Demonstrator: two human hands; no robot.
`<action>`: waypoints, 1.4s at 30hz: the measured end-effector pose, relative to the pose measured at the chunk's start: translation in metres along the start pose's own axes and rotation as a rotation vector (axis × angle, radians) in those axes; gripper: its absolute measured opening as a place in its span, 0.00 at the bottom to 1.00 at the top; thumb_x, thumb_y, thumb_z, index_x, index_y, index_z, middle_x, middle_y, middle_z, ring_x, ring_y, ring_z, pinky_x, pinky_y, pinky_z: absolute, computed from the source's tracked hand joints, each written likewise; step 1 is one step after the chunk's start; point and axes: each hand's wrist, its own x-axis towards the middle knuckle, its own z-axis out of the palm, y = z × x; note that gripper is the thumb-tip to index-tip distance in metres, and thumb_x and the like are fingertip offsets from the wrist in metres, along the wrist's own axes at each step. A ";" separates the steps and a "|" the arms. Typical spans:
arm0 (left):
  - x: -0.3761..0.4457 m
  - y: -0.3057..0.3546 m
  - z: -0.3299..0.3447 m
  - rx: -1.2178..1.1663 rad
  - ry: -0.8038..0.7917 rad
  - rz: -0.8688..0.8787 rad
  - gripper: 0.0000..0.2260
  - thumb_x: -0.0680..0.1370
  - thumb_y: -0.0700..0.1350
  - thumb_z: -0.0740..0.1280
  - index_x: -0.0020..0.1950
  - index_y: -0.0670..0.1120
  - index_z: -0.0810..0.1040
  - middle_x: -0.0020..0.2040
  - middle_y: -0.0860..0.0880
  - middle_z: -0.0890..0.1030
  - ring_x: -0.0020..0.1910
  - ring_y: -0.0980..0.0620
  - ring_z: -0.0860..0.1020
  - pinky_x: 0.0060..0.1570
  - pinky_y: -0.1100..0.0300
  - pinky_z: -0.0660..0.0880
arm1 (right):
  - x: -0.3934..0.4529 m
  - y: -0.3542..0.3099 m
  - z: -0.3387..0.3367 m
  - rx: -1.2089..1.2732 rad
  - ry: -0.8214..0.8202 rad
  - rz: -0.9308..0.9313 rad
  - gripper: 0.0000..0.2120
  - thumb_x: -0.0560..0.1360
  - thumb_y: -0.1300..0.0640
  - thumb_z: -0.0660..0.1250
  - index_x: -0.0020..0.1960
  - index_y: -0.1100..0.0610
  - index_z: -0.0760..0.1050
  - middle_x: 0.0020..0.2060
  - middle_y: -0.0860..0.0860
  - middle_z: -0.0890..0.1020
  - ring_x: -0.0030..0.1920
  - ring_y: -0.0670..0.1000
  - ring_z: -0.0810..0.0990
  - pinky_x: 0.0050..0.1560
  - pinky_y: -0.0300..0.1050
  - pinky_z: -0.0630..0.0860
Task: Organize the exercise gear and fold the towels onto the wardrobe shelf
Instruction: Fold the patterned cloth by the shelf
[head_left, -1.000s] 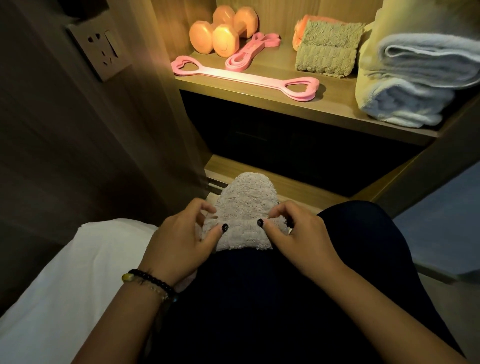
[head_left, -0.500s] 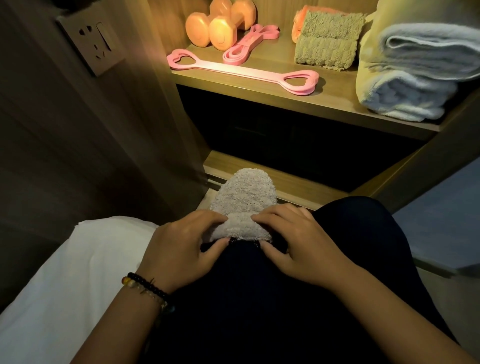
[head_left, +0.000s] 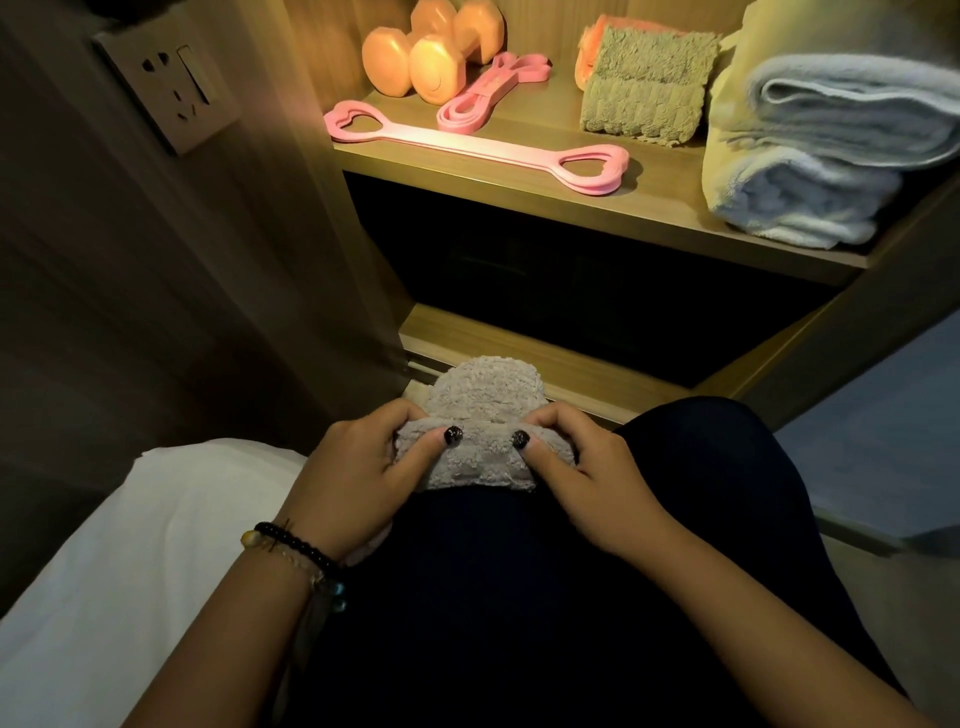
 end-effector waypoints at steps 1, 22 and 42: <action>0.003 0.001 0.001 -0.012 -0.023 -0.050 0.13 0.76 0.62 0.62 0.43 0.54 0.77 0.29 0.55 0.79 0.30 0.59 0.76 0.32 0.54 0.74 | 0.003 -0.001 0.002 0.022 0.009 0.046 0.03 0.78 0.52 0.65 0.46 0.49 0.75 0.43 0.43 0.81 0.43 0.50 0.79 0.44 0.45 0.73; -0.004 -0.007 0.001 0.170 -0.035 0.161 0.21 0.71 0.59 0.60 0.62 0.59 0.76 0.58 0.64 0.77 0.54 0.63 0.77 0.50 0.60 0.79 | 0.003 0.012 -0.001 -0.429 -0.081 -0.295 0.23 0.74 0.46 0.62 0.67 0.52 0.73 0.57 0.45 0.74 0.61 0.46 0.72 0.62 0.50 0.71; 0.008 0.011 0.008 -0.273 0.018 -0.313 0.08 0.74 0.53 0.69 0.44 0.49 0.79 0.37 0.53 0.82 0.33 0.58 0.77 0.35 0.60 0.71 | 0.007 0.009 0.004 0.042 0.096 0.058 0.05 0.77 0.53 0.66 0.49 0.51 0.81 0.46 0.43 0.82 0.49 0.43 0.79 0.49 0.40 0.74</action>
